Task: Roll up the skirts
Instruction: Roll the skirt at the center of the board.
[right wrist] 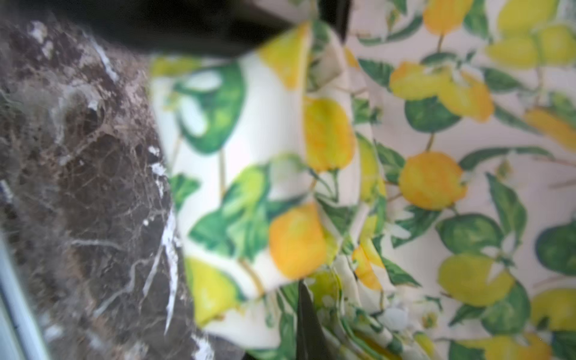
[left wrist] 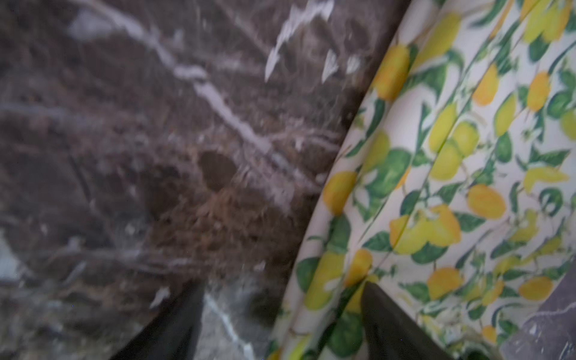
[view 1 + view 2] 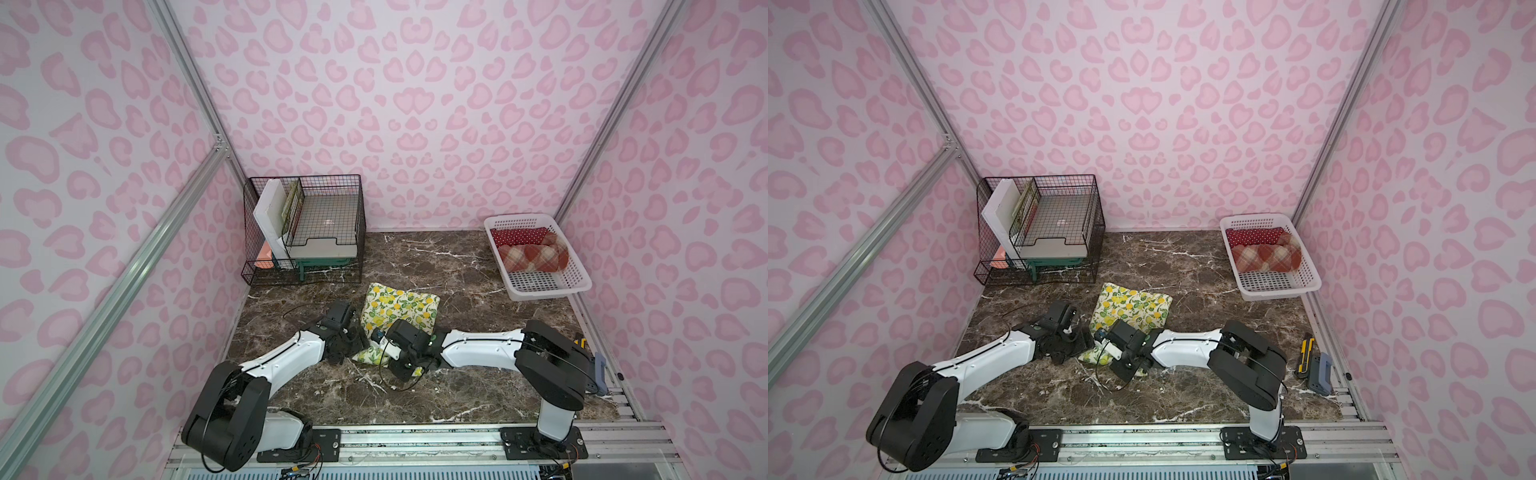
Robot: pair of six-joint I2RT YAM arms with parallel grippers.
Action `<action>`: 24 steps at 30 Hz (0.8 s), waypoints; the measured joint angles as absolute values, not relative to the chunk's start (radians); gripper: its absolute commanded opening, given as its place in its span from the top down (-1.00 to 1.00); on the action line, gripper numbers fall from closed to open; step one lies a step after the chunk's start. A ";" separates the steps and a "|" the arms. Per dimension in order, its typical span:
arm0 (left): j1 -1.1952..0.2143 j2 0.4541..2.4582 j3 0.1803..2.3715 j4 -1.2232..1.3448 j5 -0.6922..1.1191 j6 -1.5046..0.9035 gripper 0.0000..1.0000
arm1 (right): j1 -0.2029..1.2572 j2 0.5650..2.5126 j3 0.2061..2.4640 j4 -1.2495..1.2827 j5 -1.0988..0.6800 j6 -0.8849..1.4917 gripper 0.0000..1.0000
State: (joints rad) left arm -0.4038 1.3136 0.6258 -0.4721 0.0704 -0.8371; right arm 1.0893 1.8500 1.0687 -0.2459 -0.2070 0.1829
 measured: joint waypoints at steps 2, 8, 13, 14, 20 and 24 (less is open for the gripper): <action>-0.399 1.280 0.622 -0.569 0.062 -0.842 -0.98 | 1.062 1.863 1.079 -0.274 -0.327 0.213 1.00; -0.398 1.112 0.615 -0.750 0.004 -0.869 -0.97 | 0.929 1.974 1.145 -0.306 -0.710 0.289 1.00; -0.398 0.970 0.598 -0.824 -0.036 -0.884 -0.95 | 0.831 2.120 1.229 -0.313 -1.002 0.327 1.00; -0.398 0.951 0.591 -0.826 -0.035 -0.885 -0.93 | 0.822 2.147 1.253 -0.321 -1.039 0.328 1.00; -0.421 0.859 0.545 -0.782 0.008 -0.889 -0.97 | 0.800 2.270 1.362 -0.360 -1.201 0.289 1.00; -0.463 0.809 0.524 -0.676 0.014 -0.915 -0.98 | 0.798 2.310 1.390 -0.368 -1.251 0.261 1.00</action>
State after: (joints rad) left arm -0.4625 0.8093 0.5236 -0.6762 0.0139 -0.9154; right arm 0.7982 2.3100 1.3899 -0.3679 -1.2510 0.2607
